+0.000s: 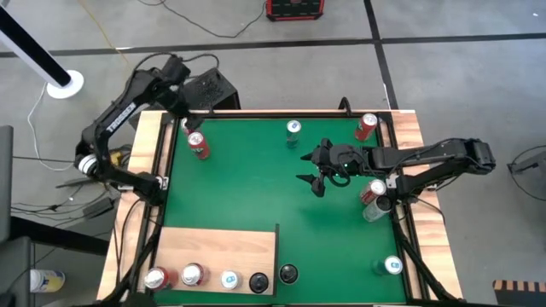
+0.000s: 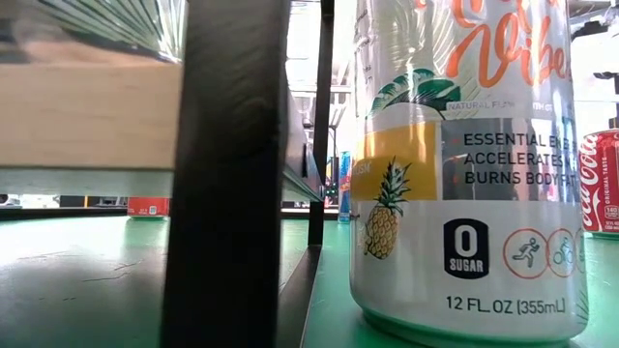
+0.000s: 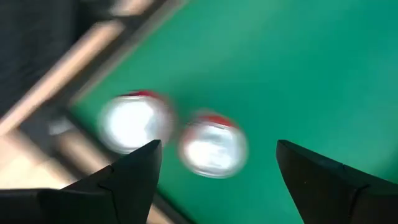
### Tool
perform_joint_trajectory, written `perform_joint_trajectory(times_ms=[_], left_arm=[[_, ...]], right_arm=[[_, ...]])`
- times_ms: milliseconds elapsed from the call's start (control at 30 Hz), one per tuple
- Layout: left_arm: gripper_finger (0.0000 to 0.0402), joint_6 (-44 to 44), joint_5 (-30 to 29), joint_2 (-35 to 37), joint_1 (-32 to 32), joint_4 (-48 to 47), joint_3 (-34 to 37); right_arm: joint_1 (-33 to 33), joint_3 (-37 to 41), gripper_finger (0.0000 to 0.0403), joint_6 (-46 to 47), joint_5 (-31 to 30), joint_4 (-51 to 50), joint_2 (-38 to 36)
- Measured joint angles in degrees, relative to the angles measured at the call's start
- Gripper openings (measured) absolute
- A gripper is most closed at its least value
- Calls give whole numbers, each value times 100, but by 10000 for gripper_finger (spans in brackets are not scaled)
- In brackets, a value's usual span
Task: Place canned beverage on shelf
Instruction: Put the left orange soda can on the shelf aligned with the other orange soda can
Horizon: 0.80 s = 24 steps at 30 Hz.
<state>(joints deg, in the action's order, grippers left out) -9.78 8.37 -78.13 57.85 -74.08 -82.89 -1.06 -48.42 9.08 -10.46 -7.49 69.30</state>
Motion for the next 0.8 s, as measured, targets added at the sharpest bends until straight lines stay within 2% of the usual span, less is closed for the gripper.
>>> perform_joint_trajectory(times_ms=[100,300,400,467,800], left_arm=[[300,-323,177,258,-349,24,272],[300,-507,-425,284,-872,258,842],[300,-746,-882,156,-948,364,985],[300,-880,-989,65,-948,349,1008],[300,-1447,-984,-343,-947,461,1008]], right_arm=[[5,-1,335,0,1,12,25],[5,-4,335,-37,4,30,37],[5,-4,335,-37,4,24,39],[5,-4,335,-39,4,24,39],[5,-4,335,-50,7,20,37]])
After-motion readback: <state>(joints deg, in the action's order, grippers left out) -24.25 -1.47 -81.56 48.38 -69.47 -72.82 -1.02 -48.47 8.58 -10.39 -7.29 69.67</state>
